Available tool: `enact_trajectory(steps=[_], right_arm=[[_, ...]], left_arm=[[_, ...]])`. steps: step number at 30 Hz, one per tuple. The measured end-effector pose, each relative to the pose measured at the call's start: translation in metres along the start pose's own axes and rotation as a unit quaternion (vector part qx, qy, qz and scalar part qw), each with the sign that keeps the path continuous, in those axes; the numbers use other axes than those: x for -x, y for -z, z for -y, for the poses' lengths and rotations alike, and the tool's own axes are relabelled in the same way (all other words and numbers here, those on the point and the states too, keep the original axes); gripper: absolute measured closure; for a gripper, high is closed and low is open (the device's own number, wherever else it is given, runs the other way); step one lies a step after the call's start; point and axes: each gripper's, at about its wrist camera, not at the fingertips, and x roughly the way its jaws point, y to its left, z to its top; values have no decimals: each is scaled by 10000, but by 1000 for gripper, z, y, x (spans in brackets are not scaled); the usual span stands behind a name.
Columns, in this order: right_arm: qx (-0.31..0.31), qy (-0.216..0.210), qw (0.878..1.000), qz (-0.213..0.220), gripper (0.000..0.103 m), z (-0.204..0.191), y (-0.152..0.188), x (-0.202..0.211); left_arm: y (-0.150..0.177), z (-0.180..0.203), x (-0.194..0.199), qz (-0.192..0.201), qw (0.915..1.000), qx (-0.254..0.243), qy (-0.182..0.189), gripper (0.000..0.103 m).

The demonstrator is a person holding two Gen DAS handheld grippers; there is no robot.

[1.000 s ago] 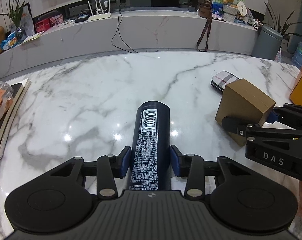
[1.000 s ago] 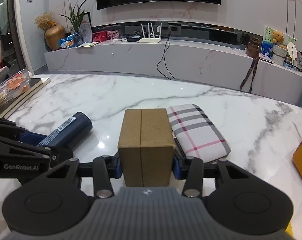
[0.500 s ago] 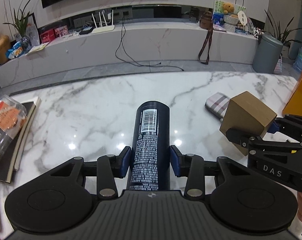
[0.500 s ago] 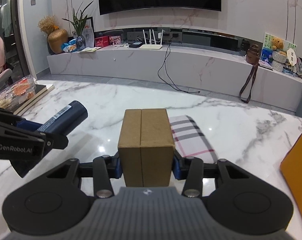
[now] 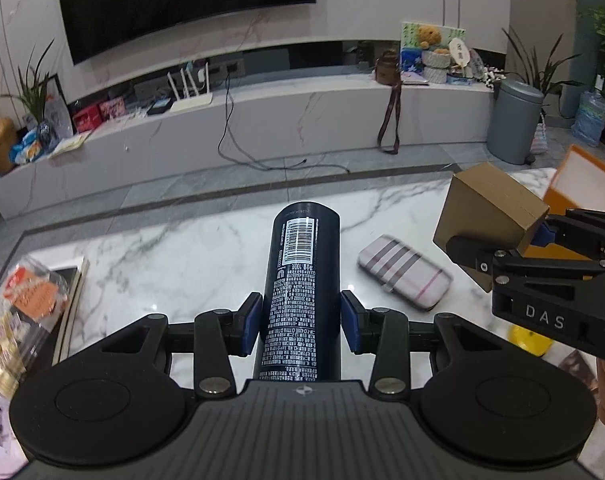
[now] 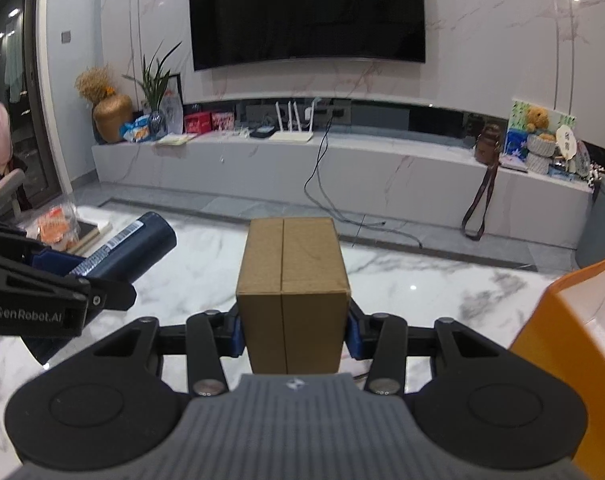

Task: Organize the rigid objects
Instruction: 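Carry blue can with left tool while right tool carries cardboard box to orange box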

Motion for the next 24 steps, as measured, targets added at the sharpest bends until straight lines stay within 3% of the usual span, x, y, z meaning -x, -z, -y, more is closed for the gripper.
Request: enact_trajectory(steps=[24], right_arm=[[-357, 437, 9963, 651, 58, 80, -23, 108]], left_arm=[[-35, 121, 47, 427, 9954, -794, 314, 56]])
